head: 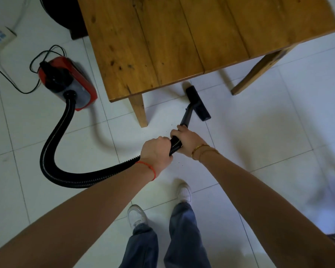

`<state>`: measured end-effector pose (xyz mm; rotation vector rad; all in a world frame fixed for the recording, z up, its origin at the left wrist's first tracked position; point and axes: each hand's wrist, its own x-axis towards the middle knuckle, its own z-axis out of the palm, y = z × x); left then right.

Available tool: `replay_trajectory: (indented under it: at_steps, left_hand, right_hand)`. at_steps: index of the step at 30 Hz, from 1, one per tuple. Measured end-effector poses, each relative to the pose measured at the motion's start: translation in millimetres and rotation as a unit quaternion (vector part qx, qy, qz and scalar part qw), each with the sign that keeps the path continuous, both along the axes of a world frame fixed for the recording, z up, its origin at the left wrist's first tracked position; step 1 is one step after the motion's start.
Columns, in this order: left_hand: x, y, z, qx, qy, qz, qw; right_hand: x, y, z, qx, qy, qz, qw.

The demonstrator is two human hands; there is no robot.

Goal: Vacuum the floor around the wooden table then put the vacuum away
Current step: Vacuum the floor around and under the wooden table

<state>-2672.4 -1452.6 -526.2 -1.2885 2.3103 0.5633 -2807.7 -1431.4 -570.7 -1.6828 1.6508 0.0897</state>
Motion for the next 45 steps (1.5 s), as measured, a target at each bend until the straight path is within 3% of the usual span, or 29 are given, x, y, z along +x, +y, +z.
replay_trajectory:
  at_steps: [18,34,45]
  left_hand:
    - [-54.6,22.2,19.6,-0.045,0.011,-0.07,0.996]
    - [-155.6,11.5,3.4,-0.008,0.022,-0.075,0.997]
    - [-69.5,13.6,17.6,-0.007,0.014,-0.071,0.997]
  right_hand:
    - [-50.9,39.5,10.9,-0.013,0.015,-0.09,0.996]
    - [-152.6,32.5,-2.4,-0.005,0.016,-0.103,0.995]
    - [-69.8,30.6,12.2,0.017,-0.022,-0.068,0.997]
